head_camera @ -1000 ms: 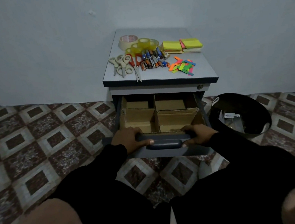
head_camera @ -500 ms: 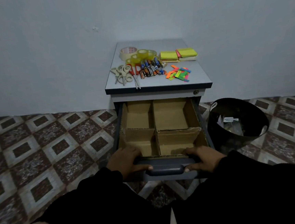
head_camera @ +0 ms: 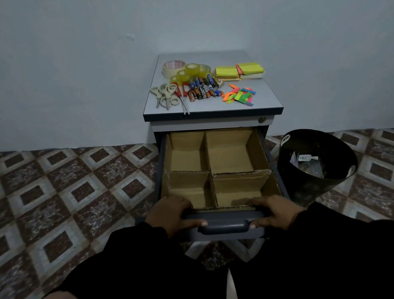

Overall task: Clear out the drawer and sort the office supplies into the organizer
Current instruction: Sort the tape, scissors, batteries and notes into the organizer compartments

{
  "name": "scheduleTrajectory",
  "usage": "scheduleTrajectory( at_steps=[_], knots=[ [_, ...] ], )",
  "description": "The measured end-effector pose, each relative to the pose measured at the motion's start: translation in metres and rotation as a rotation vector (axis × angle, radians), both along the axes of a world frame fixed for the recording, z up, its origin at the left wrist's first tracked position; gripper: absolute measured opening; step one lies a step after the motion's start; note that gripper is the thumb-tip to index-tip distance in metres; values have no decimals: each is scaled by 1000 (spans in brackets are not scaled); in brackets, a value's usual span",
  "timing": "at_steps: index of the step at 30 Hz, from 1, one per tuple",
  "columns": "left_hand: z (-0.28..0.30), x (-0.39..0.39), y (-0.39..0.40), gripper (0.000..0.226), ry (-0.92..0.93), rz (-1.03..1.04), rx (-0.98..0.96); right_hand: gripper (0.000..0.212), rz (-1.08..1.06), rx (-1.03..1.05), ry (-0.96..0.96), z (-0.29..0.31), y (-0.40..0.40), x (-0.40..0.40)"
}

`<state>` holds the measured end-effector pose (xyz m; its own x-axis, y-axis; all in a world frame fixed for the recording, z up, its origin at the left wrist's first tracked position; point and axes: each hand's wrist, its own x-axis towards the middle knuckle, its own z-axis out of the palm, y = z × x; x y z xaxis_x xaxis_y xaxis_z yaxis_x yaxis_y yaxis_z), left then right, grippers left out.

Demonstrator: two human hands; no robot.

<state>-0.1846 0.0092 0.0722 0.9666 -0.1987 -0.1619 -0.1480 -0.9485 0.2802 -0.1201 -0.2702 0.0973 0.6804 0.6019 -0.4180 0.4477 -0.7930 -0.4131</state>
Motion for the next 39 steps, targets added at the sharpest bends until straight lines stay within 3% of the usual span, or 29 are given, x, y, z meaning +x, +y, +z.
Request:
scheduleTrajectory(
  at_steps=[3, 7, 13, 16, 19, 24, 31, 39],
  knots=[
    [0, 2, -2, 70, 62, 21, -2, 61, -12, -5, 7, -3, 0, 1],
    [1, 3, -2, 61, 106, 20, -12, 62, -24, -18, 13, -4, 1, 2],
    [6, 10, 0, 68, 176, -2, -14, 60, -84, -1, 113, 1, 5, 12],
    [11, 15, 4, 78, 135, 20, -68, 50, -160, 155, 185, 10, 9, 20],
    [20, 23, 5, 57, 11, 116, -202, 44, -220, 291, 114, 19, 14, 33],
    [54, 65, 13, 45, -54, 225, -441, 33, -212, 319, -15, 44, 37, 67],
    [130, 145, 33, 34, -236, 221, -418, 25, -205, 383, -187, 100, 83, 140],
    [176, 247, 68, 31, -346, 227, -378, 18, -171, 521, -393, 159, 124, 251]
  ],
)
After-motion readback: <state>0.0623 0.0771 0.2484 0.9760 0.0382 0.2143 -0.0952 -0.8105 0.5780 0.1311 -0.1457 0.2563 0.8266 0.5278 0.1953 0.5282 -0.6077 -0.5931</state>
